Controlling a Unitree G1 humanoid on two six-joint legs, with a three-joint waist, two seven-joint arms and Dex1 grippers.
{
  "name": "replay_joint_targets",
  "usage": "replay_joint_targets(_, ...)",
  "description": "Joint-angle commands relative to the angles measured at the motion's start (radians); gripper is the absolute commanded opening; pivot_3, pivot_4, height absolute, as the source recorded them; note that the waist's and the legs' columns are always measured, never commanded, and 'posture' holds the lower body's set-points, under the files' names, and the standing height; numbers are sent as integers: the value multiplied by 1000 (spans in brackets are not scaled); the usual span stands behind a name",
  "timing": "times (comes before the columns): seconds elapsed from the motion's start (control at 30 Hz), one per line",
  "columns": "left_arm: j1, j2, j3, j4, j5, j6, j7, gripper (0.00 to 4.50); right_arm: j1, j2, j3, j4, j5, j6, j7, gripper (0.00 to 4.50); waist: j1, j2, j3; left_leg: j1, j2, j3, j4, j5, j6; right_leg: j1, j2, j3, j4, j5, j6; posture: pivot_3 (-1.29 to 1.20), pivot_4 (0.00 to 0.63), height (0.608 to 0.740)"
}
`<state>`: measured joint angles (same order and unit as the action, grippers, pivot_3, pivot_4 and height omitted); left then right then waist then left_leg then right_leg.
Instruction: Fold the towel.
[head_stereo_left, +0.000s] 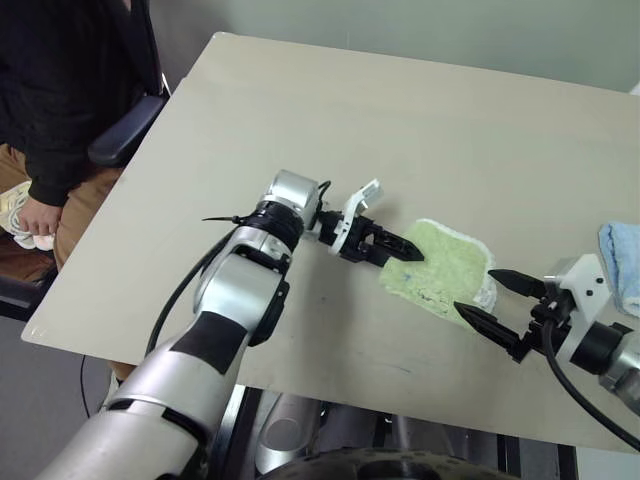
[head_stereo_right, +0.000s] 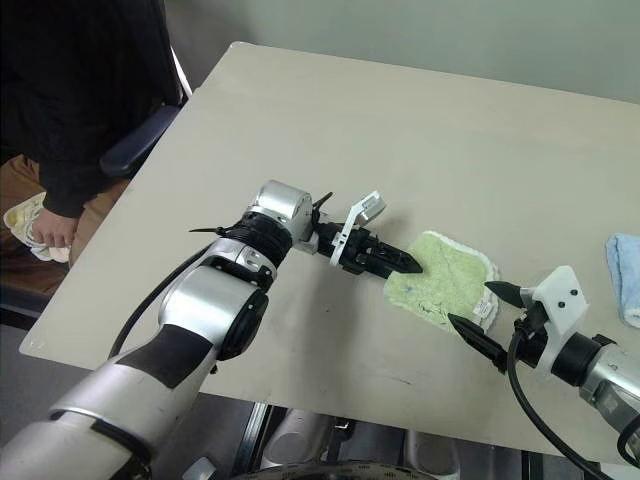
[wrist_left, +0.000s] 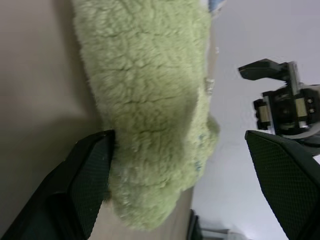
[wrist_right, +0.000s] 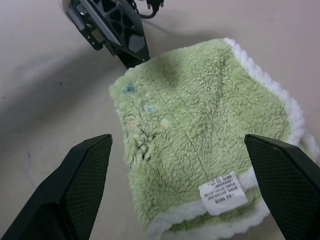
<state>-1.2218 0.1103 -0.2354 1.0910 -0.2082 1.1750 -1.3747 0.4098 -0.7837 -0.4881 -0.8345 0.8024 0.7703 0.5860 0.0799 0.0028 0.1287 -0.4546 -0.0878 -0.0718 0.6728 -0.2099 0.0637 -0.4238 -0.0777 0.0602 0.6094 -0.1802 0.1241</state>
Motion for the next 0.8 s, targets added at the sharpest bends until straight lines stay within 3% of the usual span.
replay_joint_targets(0.03, -34, 9, -25, -6, 25, -45, -18, 4500, 2, -1, -22, -18, 5, -9, 0, 4477, 0, 0, 0, 0, 0, 0, 0, 0, 0, 0, 0, 0, 0, 1, 0, 0, 150, 733)
replay_joint_targets(0.17, -37, -10, -21, 15, 32, -52, -8, 4500, -12, 3, -14, -12, 3, -15, -5, 4477, 0, 0, 0, 0, 0, 0, 3, -5, -10, 2, 0, 0, 0, 3, 1, 0, 150, 733)
replay_joint_targets(0.53, -12, -84, -31, -15, 20, 16, -25, 4500, -51, 8, 14, -10, 1, -11, -24, 4477, -1, 0, 0, 0, 0, 0, 8, -6, -10, 4, 0, 0, 0, 5, 2, 0, 150, 733)
replay_joint_targets(0.8, -18, -112, 49, 4, -8, 9, 51, 4500, -69, 12, 34, -3, -9, -13, -37, 4477, -1, 0, 0, -1, 0, 0, 8, -5, -9, 4, 0, 0, 0, 5, 2, 0, 150, 733)
